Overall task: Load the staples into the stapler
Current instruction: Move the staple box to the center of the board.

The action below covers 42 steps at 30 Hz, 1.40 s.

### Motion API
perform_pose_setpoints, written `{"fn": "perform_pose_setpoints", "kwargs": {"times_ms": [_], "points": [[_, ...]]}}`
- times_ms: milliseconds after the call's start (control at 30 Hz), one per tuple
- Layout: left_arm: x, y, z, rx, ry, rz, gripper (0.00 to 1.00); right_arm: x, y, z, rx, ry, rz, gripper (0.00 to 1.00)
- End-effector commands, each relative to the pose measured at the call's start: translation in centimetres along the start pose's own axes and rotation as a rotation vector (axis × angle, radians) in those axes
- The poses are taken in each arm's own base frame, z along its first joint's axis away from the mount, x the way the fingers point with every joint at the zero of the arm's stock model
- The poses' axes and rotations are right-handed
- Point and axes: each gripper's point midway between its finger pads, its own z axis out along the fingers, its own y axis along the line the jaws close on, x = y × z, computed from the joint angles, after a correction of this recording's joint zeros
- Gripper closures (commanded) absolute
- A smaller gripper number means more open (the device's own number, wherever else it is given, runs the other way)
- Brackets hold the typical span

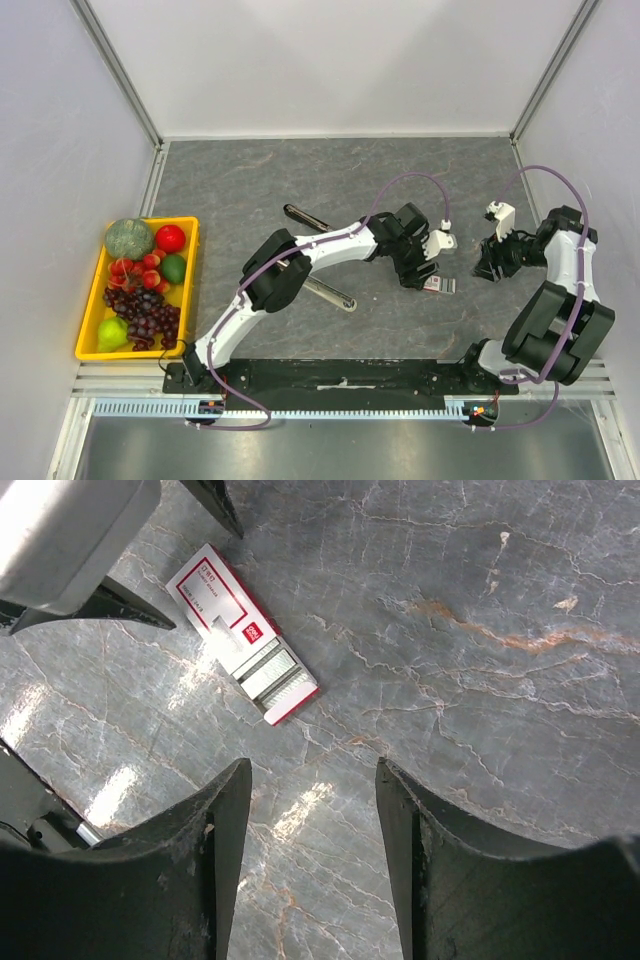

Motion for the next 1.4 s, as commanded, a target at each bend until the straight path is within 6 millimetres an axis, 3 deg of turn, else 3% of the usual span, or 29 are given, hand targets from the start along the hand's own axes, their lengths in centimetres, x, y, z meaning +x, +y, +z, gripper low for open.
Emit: {"fn": "perform_pose_setpoints", "kwargs": {"times_ms": [0,267,500,600,733,967,1033,1133,1367], "points": [[0.1,-2.4,-0.9,0.118,0.000,0.027,0.27,-0.5,0.0,-0.6,0.034,-0.001,-0.021,0.41],[1.1,-5.6,-2.4,0.207,0.003,-0.056,0.29,-0.6,0.6,-0.5,0.019,0.017,-0.009,0.46],[0.6,-7.2,-3.4,0.246,-0.041,-0.099,0.29,-0.9,2.4,1.2,-0.036,0.058,-0.020,0.50],[0.8,-6.6,-4.1,0.203,-0.043,-0.118,0.28,-1.2,2.6,2.4,-0.036,0.076,-0.023,0.51],[-0.4,-4.8,-7.5,0.118,-0.095,-0.133,0.26,-1.2,2.9,3.7,-0.040,0.113,-0.033,0.51],[1.6,-1.1,-13.3,-0.073,-0.068,-0.173,0.24,-1.0,2.6,5.3,-0.002,0.190,-0.021,0.52],[3.3,-0.7,-14.0,-0.122,-0.022,-0.182,0.24,-0.8,2.8,5.9,0.006,0.210,-0.048,0.52],[4.1,-0.9,-15.5,-0.148,-0.023,-0.184,0.24,-0.5,2.6,6.5,0.057,0.247,-0.074,0.52],[4.3,0.1,-19.4,-0.240,-0.036,-0.172,0.23,-0.6,2.8,6.8,0.120,0.272,-0.073,0.57]]}}
